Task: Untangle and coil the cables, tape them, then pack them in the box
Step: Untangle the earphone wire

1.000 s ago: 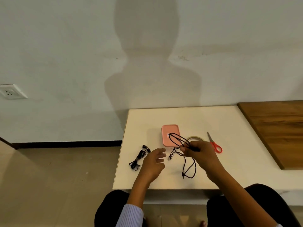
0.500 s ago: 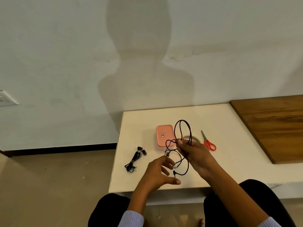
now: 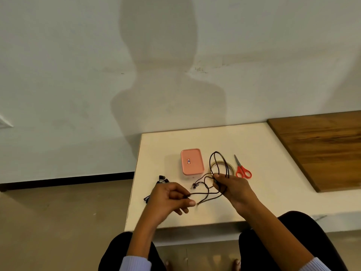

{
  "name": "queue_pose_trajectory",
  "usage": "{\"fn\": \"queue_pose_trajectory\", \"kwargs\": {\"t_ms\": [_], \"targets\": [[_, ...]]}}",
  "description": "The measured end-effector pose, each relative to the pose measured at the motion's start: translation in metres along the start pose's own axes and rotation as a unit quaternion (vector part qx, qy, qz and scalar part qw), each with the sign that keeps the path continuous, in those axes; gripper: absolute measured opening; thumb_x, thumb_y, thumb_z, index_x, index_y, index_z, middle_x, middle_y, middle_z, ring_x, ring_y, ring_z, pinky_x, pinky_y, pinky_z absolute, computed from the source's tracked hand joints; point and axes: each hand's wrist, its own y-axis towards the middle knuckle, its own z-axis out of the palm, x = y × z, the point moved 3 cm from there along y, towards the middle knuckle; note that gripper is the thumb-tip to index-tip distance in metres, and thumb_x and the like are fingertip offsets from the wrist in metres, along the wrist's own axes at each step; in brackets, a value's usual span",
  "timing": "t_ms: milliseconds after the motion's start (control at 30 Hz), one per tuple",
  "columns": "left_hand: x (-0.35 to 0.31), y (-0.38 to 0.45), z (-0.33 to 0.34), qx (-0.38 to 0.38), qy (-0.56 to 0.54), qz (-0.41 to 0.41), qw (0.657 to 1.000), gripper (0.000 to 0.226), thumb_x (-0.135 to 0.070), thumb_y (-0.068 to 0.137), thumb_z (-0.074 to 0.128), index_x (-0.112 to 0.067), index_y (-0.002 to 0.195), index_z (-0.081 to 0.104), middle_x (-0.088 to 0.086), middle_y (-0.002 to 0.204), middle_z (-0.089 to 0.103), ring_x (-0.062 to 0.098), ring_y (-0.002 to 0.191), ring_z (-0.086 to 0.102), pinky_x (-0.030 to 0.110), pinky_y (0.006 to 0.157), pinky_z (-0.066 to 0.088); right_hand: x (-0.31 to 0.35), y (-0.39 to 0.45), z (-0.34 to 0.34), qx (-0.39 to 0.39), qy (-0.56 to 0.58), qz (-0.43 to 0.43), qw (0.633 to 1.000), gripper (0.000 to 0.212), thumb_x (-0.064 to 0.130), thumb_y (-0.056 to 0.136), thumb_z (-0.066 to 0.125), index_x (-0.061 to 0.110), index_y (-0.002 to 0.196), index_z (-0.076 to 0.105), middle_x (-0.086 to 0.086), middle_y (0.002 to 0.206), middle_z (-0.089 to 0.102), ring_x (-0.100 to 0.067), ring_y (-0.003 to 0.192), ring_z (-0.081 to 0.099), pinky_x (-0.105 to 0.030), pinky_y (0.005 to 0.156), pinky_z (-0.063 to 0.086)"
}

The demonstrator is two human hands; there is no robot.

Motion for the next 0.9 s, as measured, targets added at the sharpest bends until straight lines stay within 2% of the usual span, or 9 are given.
{"fn": "queue_pose_trajectory", "kwargs": {"t_ms": [67, 167, 267, 400, 500, 633, 767, 833, 900], "targets": [[-0.005, -0.004, -0.006, -0.021, -0.028, 0.019, 0.999, 0.015, -0.001, 0.071, 0.077, -0.004, 0.084, 0.070, 0.012, 0.067, 0.072, 0.020, 0.056, 0.067, 0.024, 0.054, 0.052, 0.000, -0.001, -0.008, -0.007, -0.105, -0.029, 0.994, 0.012, 0.003, 0.083, 0.066, -0.006, 0.091, 0.068, -0.018, 0.087, 0.067, -0.022, 0.073, 0.064, -0.020, 0.061, 0.057], [-0.006, -0.005, -0.009, -0.066, -0.037, 0.053, 0.996, 0.012, -0.001, 0.074, 0.074, -0.007, 0.085, 0.074, 0.008, 0.069, 0.072, 0.017, 0.057, 0.065, 0.024, 0.056, 0.053, 0.001, -0.002, -0.014, 0.022, -0.225, -0.039, 0.973, 0.010, 0.010, 0.080, 0.071, 0.003, 0.087, 0.069, -0.016, 0.095, 0.070, -0.020, 0.085, 0.066, -0.017, 0.059, 0.054], [-0.007, -0.005, -0.014, -0.123, -0.029, 0.077, 0.989, 0.011, -0.004, 0.077, 0.072, -0.008, 0.087, 0.075, 0.003, 0.069, 0.072, 0.013, 0.056, 0.062, 0.024, 0.057, 0.053, 0.008, -0.001, -0.019, 0.039, -0.316, -0.060, 0.946, 0.032, 0.011, 0.075, 0.077, 0.003, 0.104, 0.066, -0.010, 0.103, 0.068, -0.018, 0.095, 0.063, -0.022, 0.071, 0.052], [-0.008, -0.006, -0.015, -0.155, -0.018, 0.093, 0.983, 0.011, -0.011, 0.079, 0.072, -0.009, 0.089, 0.076, 0.003, 0.075, 0.073, 0.014, 0.061, 0.065, 0.026, 0.060, 0.055, 0.023, -0.010, -0.014, 0.001, -0.388, -0.184, 0.903, 0.055, -0.010, 0.069, 0.073, 0.005, 0.120, 0.059, -0.007, 0.116, 0.064, -0.015, 0.106, 0.059, -0.029, 0.088, 0.049], [-0.010, -0.005, -0.012, -0.156, -0.013, 0.100, 0.983, 0.009, -0.010, 0.080, 0.072, -0.013, 0.087, 0.076, 0.002, 0.077, 0.073, 0.014, 0.066, 0.066, 0.027, 0.060, 0.055, 0.028, -0.026, 0.006, 0.035, -0.424, -0.317, 0.847, 0.049, -0.007, 0.075, 0.066, 0.017, 0.118, 0.061, 0.005, 0.116, 0.063, -0.005, 0.108, 0.056, -0.015, 0.086, 0.044], [-0.012, -0.005, -0.008, -0.147, 0.000, 0.108, 0.983, 0.017, -0.007, 0.080, 0.071, -0.023, 0.081, 0.074, -0.004, 0.078, 0.073, 0.012, 0.071, 0.067, 0.025, 0.060, 0.056, 0.012, -0.046, 0.038, 0.189, -0.473, -0.374, 0.775, 0.032, 0.021, 0.082, 0.071, 0.024, 0.113, 0.065, 0.016, 0.109, 0.066, 0.005, 0.105, 0.058, -0.007, 0.089, 0.042], [-0.009, -0.004, -0.010, -0.134, 0.022, 0.113, 0.984, 0.015, -0.006, 0.082, 0.068, -0.018, 0.088, 0.075, 0.001, 0.082, 0.074, 0.015, 0.071, 0.068, 0.029, 0.061, 0.056, 0.000, -0.050, 0.054, 0.187, -0.435, -0.390, 0.790, 0.020, 0.021, 0.083, 0.069, 0.021, 0.103, 0.072, 0.014, 0.086, 0.069, 0.000, 0.081, 0.065, -0.010, 0.074, 0.049], [-0.009, -0.004, -0.013, -0.121, 0.027, 0.104, 0.987, 0.012, -0.007, 0.083, 0.067, -0.015, 0.088, 0.075, 0.001, 0.078, 0.072, 0.011, 0.068, 0.065, 0.025, 0.061, 0.054, 0.000, -0.046, 0.054, 0.177, -0.427, -0.391, 0.796, 0.015, 0.018, 0.080, 0.072, 0.018, 0.096, 0.075, 0.015, 0.077, 0.066, -0.005, 0.070, 0.064, -0.012, 0.064, 0.049], [-0.009, -0.005, -0.016, -0.109, 0.033, 0.096, 0.989, 0.010, -0.007, 0.084, 0.066, -0.013, 0.087, 0.074, -0.002, 0.074, 0.069, 0.008, 0.063, 0.062, 0.017, 0.060, 0.049, 0.003, -0.043, 0.053, 0.179, -0.444, -0.396, 0.784, 0.014, 0.019, 0.079, 0.073, 0.018, 0.092, 0.076, 0.014, 0.074, 0.065, -0.006, 0.071, 0.062, -0.010, 0.061, 0.045]]}}
